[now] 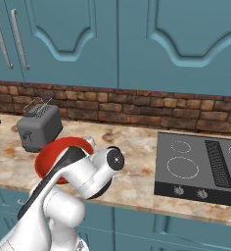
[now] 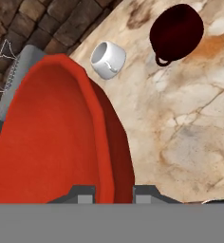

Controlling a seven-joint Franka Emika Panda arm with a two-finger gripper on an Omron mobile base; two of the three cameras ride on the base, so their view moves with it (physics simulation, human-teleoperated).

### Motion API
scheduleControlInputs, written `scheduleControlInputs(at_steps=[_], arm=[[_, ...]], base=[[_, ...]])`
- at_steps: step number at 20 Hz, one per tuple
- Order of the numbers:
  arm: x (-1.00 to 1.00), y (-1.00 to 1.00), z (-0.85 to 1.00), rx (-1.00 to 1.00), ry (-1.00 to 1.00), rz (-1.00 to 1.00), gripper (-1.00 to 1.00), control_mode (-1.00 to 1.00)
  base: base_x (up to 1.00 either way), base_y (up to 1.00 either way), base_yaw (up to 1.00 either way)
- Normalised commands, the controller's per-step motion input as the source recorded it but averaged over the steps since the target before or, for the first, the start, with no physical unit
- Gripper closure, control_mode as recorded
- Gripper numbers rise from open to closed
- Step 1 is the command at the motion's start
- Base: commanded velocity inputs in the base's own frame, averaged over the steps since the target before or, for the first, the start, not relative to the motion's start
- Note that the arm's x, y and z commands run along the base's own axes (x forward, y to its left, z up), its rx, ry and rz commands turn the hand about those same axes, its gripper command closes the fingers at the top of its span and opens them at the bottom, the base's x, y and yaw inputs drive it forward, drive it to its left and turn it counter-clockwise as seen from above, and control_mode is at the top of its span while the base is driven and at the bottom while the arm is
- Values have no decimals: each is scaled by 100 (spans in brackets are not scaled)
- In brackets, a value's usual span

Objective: Clear the mugs and bowl far away from the sink.

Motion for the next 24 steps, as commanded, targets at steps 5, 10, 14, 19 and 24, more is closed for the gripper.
scheduleControlInputs(at_steps=[5, 10, 14, 19, 24], arm=[[33, 0, -32, 3, 13, 0, 100, -100], [26, 0, -36, 4, 16, 0, 100, -100], [21, 0, -40, 2, 12, 0, 100, -100], [15, 0, -43, 2, 2, 3, 100, -100], [21, 0, -39, 1, 0, 2, 100, -100]], base=[[0, 0, 0], [0, 0, 0], [0, 0, 0], [0, 0, 0], [0, 0, 0]])
